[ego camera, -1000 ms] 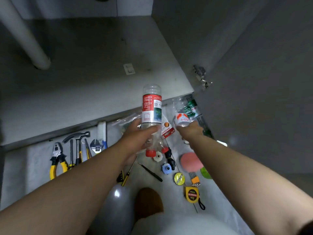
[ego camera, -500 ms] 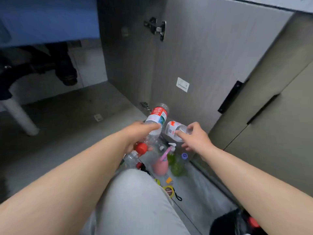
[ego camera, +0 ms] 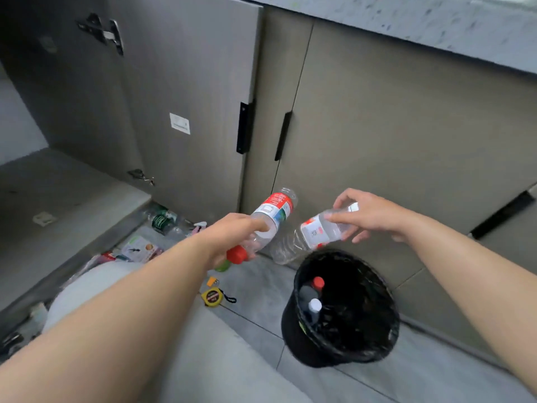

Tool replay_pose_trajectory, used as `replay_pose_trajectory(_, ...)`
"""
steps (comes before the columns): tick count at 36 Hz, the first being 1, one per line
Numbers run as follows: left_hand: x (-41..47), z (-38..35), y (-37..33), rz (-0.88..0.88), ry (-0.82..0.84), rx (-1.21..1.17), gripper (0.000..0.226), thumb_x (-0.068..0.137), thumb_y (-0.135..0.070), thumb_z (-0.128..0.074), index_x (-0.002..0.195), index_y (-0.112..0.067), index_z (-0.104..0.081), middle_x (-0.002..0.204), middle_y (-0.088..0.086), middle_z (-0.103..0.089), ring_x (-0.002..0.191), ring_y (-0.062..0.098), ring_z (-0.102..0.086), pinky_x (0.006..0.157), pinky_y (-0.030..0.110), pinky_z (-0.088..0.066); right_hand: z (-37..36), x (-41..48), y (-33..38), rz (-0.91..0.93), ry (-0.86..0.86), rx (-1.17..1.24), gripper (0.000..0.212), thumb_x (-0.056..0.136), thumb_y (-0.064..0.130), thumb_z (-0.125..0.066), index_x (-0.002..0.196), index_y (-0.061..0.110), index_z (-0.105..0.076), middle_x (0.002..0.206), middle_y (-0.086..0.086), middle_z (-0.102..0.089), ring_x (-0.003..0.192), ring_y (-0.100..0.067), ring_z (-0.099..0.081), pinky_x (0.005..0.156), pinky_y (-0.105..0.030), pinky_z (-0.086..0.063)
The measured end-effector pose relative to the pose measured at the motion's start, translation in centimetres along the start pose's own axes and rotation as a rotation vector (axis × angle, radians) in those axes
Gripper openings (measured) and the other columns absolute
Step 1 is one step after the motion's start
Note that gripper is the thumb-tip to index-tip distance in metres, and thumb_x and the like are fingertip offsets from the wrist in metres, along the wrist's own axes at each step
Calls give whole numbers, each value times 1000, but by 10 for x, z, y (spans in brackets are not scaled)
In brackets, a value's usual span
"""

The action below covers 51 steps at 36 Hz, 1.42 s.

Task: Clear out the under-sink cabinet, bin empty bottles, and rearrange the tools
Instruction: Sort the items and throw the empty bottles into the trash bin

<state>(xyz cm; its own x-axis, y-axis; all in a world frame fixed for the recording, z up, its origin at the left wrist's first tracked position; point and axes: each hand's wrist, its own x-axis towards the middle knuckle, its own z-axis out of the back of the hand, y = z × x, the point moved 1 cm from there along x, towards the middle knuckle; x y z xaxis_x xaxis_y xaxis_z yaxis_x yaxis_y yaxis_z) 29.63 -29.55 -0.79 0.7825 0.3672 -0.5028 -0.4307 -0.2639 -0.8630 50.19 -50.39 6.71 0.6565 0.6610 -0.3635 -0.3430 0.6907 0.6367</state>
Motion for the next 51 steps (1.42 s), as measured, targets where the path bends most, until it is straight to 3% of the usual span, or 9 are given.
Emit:
replay_pose_trajectory(5,1,-7,7,-113,-19,126,57,71,-38,-87,120,-22,-64,109,14,-73,66,24,-72,57,28,-51,25,-18,-32,-129,32,-179,48,67,56,-84,97,25,-63,100,-5,-72,73,-23,-77,63,-33,-58)
replay_pose_trajectory(11,-4,-11,7,-176,-55,172,50,74,-38,-90,116,-21,-68,102,13,-75,73,19,-73,50,20,-50,0,-5,-82,-323,62,-361,34,80,40,-75,101,22,-56,94,-7,-64,63,-25,-66,58,-34,-61)
replay_pose_trajectory(18,2,-7,8,-196,-86,203,40,84,-32,-82,121,-26,-71,100,5,-76,71,15,-72,56,17,-51,-76,24,-141,-335,-159,-356,33,81,31,-68,109,21,-53,112,-8,-62,88,-27,-58,74,-35,-54)
replay_pose_trajectory(24,13,0,16,-194,-108,197,40,82,-30,-82,119,-26,-67,104,5,-74,80,17,-77,85,38,-62,-120,42,-169,-372,-236,-237,34,86,28,-66,116,19,-55,120,-15,-62,107,-35,-58,77,-29,-40)
replay_pose_trajectory(29,19,3,18,-234,-163,185,37,75,-34,-89,105,-31,-69,99,6,-75,77,15,-77,69,27,-60,-137,57,-174,-384,-238,-181,33,92,33,-65,118,16,-55,119,-16,-63,110,-36,-59,79,-30,-41)
replay_pose_trajectory(35,22,2,17,-265,-165,170,48,64,-45,-93,105,-35,-71,103,6,-75,80,18,-78,78,34,-63,-145,67,-179,-478,-198,-85,40,98,36,-56,131,16,-51,126,-16,-62,112,-35,-59,81,-29,-41)
replay_pose_trajectory(41,21,-2,10,-308,-162,172,46,69,-42,-92,109,-35,-72,106,4,-74,82,18,-77,74,28,-63,-138,69,-169,-532,-245,-50,40,95,20,-51,132,4,-46,129,-23,-55,114,-41,-59,98,-48,-52)
replay_pose_trajectory(47,14,-11,3,-361,-132,161,41,72,-38,-91,109,-33,-74,100,4,-76,86,17,-76,78,31,-64,-103,62,-114,-182,-457,-5,27,88,5,-50,108,16,-65,115,-9,-61,100,-24,-58,86,-30,-43)
replay_pose_trajectory(51,10,-18,0,-389,-95,139,41,75,-37,-90,113,-32,-74,102,4,-76,87,18,-76,79,28,-63,-82,38,-50,151,-246,210,43,81,-2,-50,105,28,-68,96,5,-62,85,-9,-56,77,-17,-45)
